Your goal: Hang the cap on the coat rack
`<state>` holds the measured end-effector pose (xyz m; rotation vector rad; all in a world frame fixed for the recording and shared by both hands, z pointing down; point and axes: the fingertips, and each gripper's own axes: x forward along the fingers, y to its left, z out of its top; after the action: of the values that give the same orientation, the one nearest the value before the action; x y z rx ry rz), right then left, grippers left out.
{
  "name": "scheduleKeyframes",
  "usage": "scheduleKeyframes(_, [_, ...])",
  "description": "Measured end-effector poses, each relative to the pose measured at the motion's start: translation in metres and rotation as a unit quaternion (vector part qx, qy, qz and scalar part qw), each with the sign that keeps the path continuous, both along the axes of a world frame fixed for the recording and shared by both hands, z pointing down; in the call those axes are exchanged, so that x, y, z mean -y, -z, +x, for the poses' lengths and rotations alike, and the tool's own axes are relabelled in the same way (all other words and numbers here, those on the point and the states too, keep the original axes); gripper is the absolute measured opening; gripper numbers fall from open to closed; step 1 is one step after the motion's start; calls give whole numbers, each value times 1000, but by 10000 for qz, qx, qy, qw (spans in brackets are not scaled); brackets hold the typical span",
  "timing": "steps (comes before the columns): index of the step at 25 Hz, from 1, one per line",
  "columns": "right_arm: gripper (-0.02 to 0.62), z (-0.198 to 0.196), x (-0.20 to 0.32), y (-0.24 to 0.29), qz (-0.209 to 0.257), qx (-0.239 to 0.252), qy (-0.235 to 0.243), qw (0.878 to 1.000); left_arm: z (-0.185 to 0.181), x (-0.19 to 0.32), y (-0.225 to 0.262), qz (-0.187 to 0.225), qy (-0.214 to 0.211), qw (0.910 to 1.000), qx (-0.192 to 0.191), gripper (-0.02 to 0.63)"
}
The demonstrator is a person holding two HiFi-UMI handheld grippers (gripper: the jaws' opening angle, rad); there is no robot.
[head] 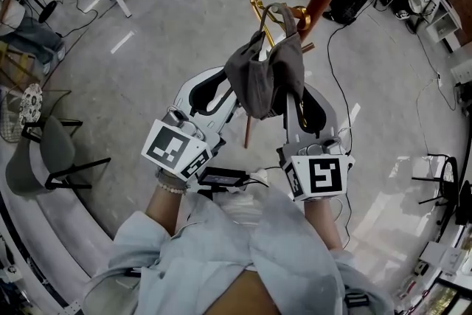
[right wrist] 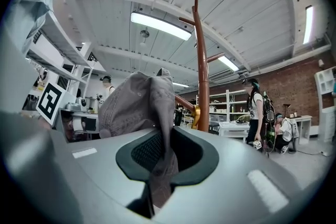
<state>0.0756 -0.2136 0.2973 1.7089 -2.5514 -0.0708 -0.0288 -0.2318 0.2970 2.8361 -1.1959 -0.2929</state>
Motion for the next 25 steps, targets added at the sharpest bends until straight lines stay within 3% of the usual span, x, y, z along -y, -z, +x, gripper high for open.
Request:
scheduleKeyframes(7, [52,3,11,-12,-183,311,-176,9992,2,17,-10,-102,-77,9999,25,123])
scheduleKeyframes(17, [52,2,24,-23,-380,267,-367,9982,2,38,-25,-310,-160,9994,4,123])
scheduleKeyframes(25, [52,13,33,-33,-662,537,-509,9951,14,52,-34,-408,-249,9988,63,123])
